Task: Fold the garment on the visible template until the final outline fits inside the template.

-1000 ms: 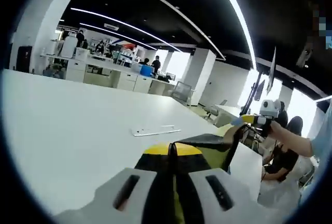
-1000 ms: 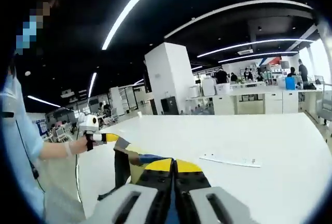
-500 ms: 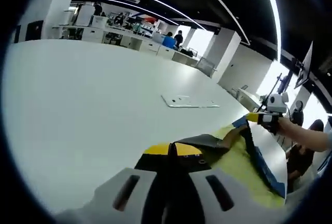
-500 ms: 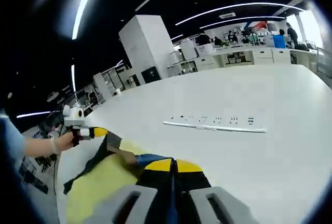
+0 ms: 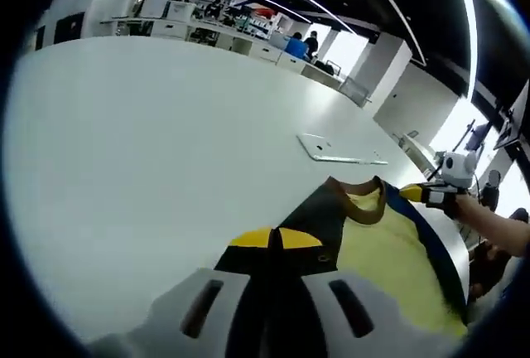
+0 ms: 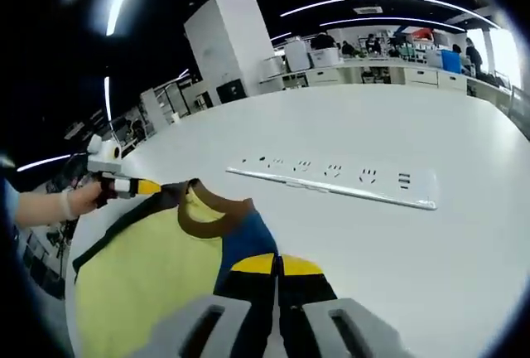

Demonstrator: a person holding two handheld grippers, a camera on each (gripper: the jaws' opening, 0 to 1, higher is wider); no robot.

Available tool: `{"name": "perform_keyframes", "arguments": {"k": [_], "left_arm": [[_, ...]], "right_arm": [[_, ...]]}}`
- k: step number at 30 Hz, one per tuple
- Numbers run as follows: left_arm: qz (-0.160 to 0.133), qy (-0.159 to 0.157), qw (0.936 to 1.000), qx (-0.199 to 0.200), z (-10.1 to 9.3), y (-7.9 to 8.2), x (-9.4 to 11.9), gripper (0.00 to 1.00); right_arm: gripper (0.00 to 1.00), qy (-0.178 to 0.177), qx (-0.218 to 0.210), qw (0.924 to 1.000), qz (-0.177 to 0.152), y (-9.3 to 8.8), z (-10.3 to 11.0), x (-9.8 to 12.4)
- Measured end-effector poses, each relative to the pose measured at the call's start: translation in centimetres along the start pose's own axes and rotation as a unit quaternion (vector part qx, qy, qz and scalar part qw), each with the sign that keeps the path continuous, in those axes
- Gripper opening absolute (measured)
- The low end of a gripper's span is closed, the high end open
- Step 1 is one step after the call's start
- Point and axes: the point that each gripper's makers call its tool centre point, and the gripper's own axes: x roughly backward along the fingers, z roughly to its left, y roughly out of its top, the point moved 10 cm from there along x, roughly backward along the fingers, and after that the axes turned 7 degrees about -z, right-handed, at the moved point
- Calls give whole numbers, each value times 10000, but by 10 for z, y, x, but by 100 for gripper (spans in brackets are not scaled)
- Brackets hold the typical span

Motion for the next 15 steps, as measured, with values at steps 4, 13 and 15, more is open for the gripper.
{"name": "perform_keyframes", "arguments": {"k": [4, 13, 15], "left_arm": [[-7, -7, 10000, -52, -3, -1, 2, 0], [-351, -422, 9879, -1447, -22, 6, 6, 41], [-465, -557, 9854, -1538, -29, 10, 8, 53]], "right_arm": [[0, -11, -30, 10000, 15, -3, 1, 0], [56, 68, 436, 9989, -126, 0, 9, 3], [65, 73, 502, 9987, -109, -1, 14, 7]]}}
